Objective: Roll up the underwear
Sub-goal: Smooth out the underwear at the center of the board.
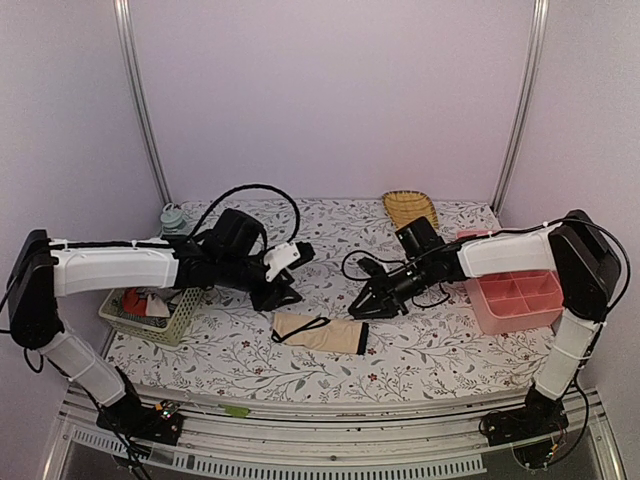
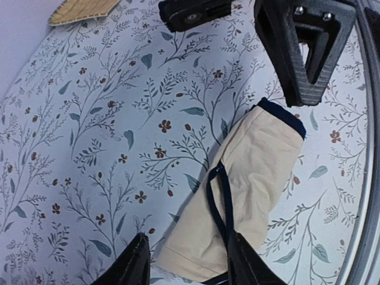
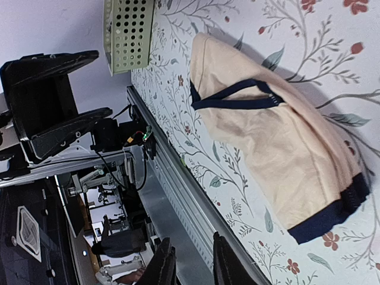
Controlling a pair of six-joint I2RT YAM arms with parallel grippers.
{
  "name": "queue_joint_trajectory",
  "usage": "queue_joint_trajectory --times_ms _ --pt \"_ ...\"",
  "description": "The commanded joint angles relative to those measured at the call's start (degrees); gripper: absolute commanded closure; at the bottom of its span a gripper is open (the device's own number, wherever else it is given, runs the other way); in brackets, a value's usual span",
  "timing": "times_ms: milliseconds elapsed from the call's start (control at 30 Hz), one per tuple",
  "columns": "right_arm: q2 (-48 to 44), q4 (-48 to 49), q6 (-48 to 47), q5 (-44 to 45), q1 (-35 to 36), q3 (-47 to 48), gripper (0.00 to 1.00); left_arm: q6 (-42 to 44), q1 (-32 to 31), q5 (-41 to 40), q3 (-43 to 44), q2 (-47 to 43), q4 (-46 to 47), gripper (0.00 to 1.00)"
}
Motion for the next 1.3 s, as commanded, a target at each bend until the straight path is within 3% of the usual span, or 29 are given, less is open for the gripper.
queue_joint_trajectory --times_ms 0,267,633,767,1067,1267 --pt "2.35 4.35 2.27 0.16 3.73 0.54 0.77 -9.27 0.39 8.28 -7.17 -3.74 1.05 0.55" --pt "9.62 8.59 4.26 0.12 5.49 1.55 0.79 -11.77 1.06 9.98 -11.21 -0.16 1.22 0.55" --pt "14.43 4.52 3.27 4.07 4.27 2.2 0.85 -6.65 2.73 10.4 -4.33 9.62 -4.95 0.56" --pt "14.53 3.21 2.66 5.04 3.76 1.05 0.85 -5.08 3.7 9.51 -1.52 13.15 -8.25 0.65" --pt "14.63 0.51 0.59 6.24 3.11 -0.87 0.86 -4.51 7.16 7.16 1.62 16.73 -12.84 0.98" --pt "14.11 -0.25 -0.69 5.26 3.35 -1.53 0.85 -4.18 7.75 7.04 2.3 17.85 -14.38 1.0"
